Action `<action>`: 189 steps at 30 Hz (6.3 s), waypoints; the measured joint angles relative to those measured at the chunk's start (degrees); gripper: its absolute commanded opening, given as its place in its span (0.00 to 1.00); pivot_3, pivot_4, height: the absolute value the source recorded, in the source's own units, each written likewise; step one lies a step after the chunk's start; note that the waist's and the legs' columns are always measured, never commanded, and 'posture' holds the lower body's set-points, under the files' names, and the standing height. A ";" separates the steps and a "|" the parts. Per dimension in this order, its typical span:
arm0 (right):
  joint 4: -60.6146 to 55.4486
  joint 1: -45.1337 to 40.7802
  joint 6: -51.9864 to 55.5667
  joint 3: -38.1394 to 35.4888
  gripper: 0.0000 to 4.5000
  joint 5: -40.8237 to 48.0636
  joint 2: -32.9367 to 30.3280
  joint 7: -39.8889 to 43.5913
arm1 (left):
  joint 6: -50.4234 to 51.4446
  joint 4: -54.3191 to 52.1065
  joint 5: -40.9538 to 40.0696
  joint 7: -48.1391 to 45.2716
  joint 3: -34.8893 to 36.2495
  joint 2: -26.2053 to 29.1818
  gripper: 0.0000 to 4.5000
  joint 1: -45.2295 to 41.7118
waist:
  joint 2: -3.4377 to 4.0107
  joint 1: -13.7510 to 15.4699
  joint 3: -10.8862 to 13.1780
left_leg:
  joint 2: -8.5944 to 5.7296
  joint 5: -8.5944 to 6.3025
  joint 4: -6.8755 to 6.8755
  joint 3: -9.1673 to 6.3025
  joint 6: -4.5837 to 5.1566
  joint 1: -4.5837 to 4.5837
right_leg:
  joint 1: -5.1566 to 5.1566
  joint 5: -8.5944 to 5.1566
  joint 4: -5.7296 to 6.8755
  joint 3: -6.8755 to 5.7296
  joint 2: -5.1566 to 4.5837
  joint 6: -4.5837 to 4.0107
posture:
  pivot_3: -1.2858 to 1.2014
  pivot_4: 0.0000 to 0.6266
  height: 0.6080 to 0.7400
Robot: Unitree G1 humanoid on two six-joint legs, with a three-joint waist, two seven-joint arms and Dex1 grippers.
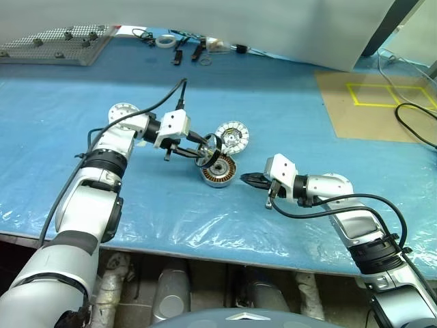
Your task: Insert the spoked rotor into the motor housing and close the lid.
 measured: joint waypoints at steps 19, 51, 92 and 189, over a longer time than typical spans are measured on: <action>-2.44 2.17 1.40 -0.08 0.00 0.01 -1.19 -0.95 | -1.61 1.62 1.60 2.79 -1.02 -2.77 0.36 0.92 | -0.01 0.03 0.00 | -0.01 0.00 -0.01 -0.01 0.00 0.00 | 0.01 0.00 -0.03 -0.01 0.00 0.01 | 0.52 0.24 1.00; -4.38 3.58 3.43 -0.46 0.00 0.02 -1.80 -2.36 | -5.12 6.78 6.78 6.13 -3.61 -2.06 0.36 0.01 | -0.01 -0.02 0.00 | -0.02 0.00 -0.02 -0.03 0.00 0.05 | 0.06 0.01 -0.06 -0.02 0.00 0.04 | 0.52 0.24 1.00; -1.43 -0.21 3.19 -0.71 0.00 0.50 -0.74 -1.83 | 17.55 -23.14 -7.92 12.77 5.39 -0.61 0.70 13.58 | -0.01 -0.14 0.02 | -0.01 0.00 -0.10 0.00 0.00 0.00 | 0.01 -0.15 -0.12 -0.02 -0.03 -0.24 | 0.52 0.24 1.00; 6.14 -15.30 2.35 5.07 0.56 0.33 2.70 10.32 | 31.06 -50.86 -14.22 29.14 8.31 6.56 0.00 41.87 | 0.08 -2.65 0.06 | 0.02 0.05 -0.22 0.06 0.09 0.03 | 0.02 -0.22 -0.29 0.00 0.00 -0.37 | 0.52 0.24 1.00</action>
